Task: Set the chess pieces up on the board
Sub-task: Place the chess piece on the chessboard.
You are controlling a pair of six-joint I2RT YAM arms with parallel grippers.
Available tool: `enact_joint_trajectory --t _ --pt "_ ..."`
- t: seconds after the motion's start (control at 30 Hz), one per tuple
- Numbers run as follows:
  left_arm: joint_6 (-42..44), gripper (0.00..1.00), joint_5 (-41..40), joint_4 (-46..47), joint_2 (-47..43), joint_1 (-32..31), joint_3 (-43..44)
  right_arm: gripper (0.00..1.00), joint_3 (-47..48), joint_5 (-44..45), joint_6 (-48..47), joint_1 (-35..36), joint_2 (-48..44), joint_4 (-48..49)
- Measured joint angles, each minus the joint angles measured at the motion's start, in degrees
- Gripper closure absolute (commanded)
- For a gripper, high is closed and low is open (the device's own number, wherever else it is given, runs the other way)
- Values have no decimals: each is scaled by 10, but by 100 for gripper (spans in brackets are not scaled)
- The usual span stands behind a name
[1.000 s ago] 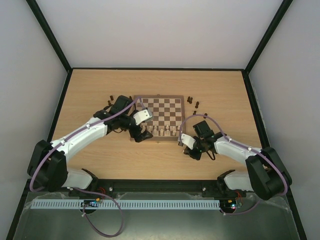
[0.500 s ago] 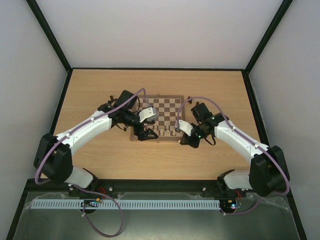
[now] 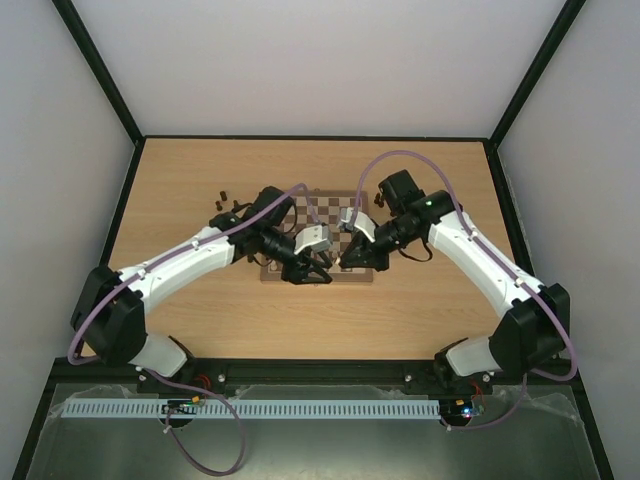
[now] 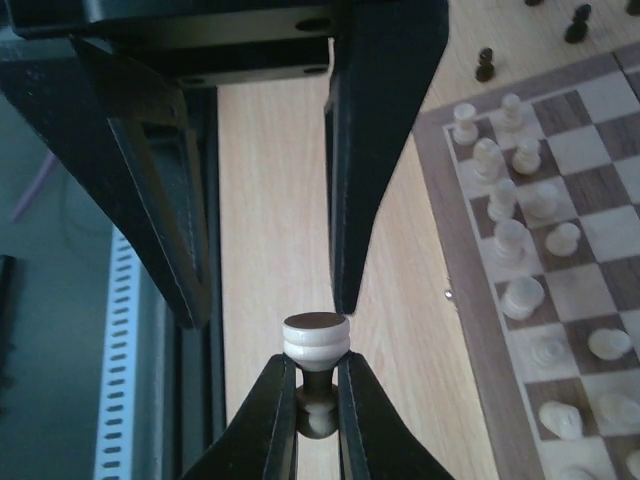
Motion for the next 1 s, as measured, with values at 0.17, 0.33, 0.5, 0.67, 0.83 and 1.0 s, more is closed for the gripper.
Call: enact_joint_trajectory --t 0.17,0.33,0.5,0.67,0.83,1.0 --pt "-9 52 6 13 -13 -2 2 98 23 -43 -11 0 20 -30" --pt "-12 51 9 16 -20 -2 2 98 24 -62 -22 0 26 -50" --pt "-14 55 10 21 -27 -2 2 97 24 -71 -31 0 26 -58" --pt "-18 60 11 25 -27 -2 2 97 24 -76 -37 0 26 -69" --pt "-20 62 14 25 -27 -2 2 96 24 -81 -43 0 30 -72" --pt "-21 66 16 26 -27 -2 2 96 24 -83 -44 2 35 -73"
